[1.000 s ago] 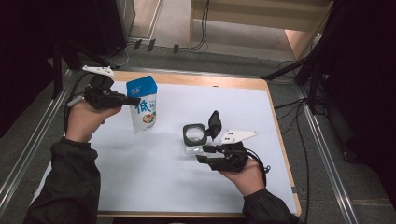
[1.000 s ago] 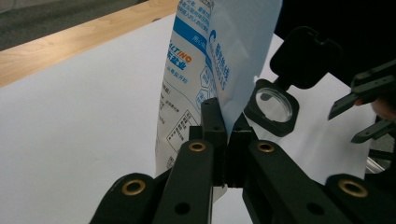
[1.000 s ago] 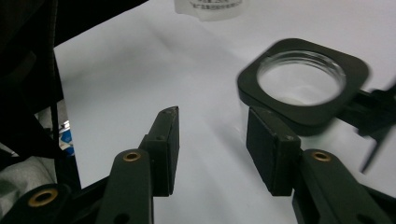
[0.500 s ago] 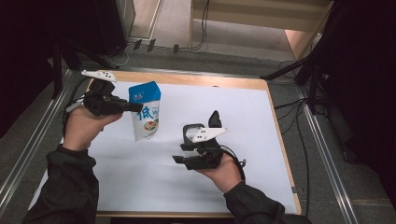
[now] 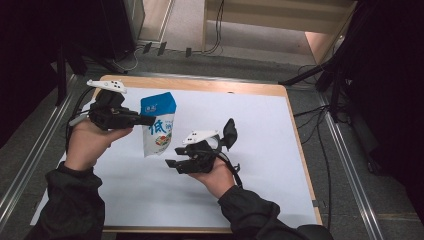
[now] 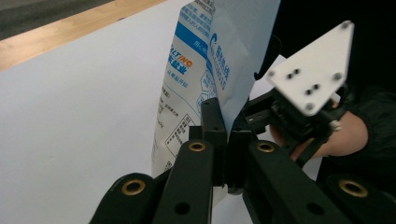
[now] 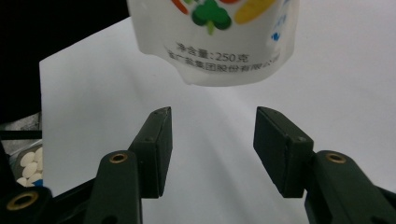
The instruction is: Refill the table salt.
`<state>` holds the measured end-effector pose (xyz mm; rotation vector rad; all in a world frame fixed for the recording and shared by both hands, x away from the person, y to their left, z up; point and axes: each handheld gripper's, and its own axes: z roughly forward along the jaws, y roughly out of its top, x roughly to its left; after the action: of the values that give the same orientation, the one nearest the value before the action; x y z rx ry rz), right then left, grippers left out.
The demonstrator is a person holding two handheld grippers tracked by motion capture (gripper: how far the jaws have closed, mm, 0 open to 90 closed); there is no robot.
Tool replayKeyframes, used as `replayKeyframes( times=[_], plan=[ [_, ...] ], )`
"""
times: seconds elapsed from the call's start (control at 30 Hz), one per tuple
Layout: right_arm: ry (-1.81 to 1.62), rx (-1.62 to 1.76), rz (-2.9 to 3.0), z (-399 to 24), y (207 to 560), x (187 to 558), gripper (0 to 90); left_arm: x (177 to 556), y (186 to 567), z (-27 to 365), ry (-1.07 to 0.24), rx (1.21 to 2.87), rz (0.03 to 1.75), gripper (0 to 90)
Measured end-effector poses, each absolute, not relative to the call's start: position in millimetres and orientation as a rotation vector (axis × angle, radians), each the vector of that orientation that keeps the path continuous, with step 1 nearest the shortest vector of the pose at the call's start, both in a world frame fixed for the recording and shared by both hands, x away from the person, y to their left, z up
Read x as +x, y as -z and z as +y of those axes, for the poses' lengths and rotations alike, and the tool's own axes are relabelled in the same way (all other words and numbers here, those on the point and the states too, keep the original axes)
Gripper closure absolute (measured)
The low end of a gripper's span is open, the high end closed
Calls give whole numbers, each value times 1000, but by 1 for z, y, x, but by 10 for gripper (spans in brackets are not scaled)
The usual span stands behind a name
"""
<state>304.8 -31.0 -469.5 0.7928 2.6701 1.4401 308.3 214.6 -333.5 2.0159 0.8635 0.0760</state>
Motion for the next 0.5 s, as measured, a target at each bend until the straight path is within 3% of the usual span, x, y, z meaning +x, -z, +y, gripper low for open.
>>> replayKeyframes(
  times=[0.5],
  plan=[
    [-1443, 845, 2561, -20, 479, 304, 483, 283, 312, 195, -43, 2005, 758, 900]
  ],
)
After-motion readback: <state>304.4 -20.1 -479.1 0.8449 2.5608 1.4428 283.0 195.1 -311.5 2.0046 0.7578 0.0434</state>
